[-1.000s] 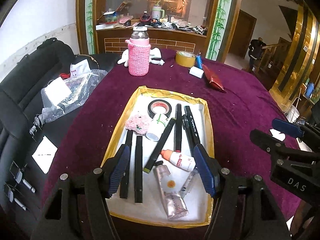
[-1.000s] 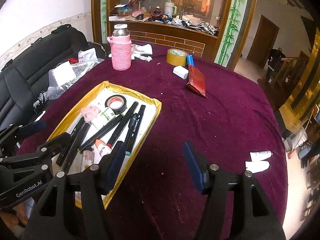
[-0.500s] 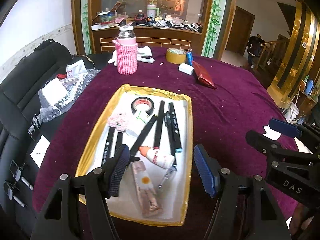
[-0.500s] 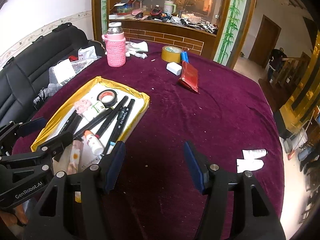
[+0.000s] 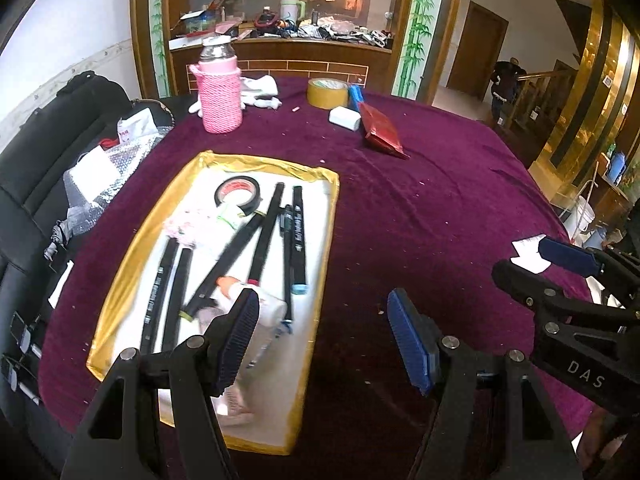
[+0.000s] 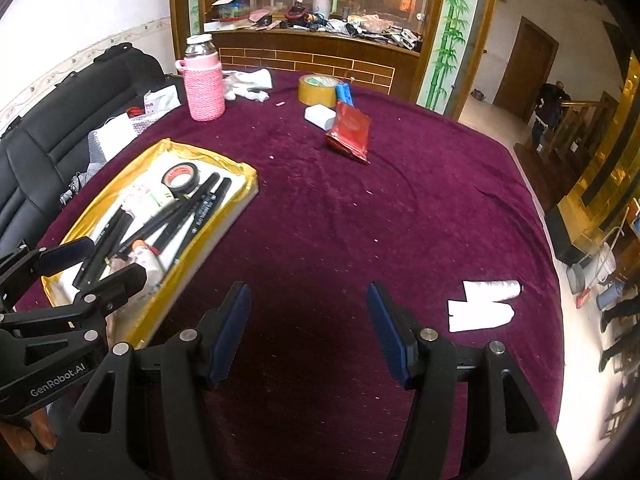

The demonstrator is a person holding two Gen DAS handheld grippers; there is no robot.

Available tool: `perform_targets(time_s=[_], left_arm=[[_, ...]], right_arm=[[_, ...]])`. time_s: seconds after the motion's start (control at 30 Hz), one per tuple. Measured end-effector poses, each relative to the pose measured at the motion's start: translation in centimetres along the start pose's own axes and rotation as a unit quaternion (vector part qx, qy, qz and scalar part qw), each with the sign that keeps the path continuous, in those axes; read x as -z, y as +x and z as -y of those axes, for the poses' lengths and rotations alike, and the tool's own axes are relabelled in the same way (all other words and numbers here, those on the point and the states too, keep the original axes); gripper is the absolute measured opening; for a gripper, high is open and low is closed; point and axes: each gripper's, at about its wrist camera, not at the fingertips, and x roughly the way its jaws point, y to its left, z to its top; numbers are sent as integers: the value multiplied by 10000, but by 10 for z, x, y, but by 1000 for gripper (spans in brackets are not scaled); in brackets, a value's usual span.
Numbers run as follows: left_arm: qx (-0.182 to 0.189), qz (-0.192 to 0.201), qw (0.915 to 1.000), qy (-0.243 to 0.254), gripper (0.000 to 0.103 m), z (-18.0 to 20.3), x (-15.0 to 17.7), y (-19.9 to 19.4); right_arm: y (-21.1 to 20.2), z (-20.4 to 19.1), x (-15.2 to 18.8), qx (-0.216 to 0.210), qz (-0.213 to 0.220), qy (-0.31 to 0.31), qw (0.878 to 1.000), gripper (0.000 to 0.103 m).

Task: Organize objects
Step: 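Move both open grippers back over the carpet toward the remaining tubes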

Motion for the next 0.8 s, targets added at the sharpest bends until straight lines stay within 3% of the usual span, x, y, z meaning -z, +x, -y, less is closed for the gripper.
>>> perform_targets(time_s=[0.4,0.8], left_arm=[[29,-228,9997,91,61,49,3,16],[-16,-441,9988,194,61,75,6,28]], right_arm=[[7,46,12,-45,-133,127,9998,59],[24,86,20,-202,-399,385,9983,59]])
